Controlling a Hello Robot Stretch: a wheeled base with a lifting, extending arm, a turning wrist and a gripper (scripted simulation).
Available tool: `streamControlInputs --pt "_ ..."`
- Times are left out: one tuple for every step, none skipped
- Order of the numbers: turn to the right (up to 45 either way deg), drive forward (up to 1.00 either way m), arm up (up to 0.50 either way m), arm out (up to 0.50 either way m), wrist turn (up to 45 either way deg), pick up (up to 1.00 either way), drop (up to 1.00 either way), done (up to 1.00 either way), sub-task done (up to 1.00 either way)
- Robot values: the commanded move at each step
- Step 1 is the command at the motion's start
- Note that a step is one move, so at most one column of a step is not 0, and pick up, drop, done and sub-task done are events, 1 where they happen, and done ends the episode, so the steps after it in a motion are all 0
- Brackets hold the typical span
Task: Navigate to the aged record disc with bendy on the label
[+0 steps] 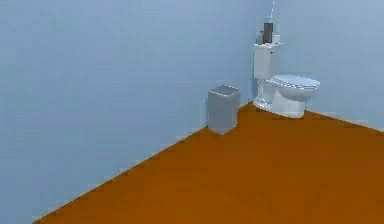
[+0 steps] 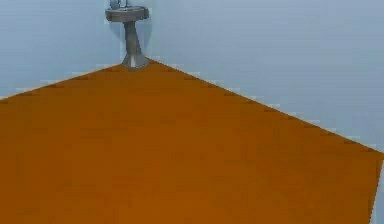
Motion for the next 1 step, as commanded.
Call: streamControlInputs --pt "-42.0 0.00 0.00 0.00 0.0 0.00 0.00 0.00 0.00"
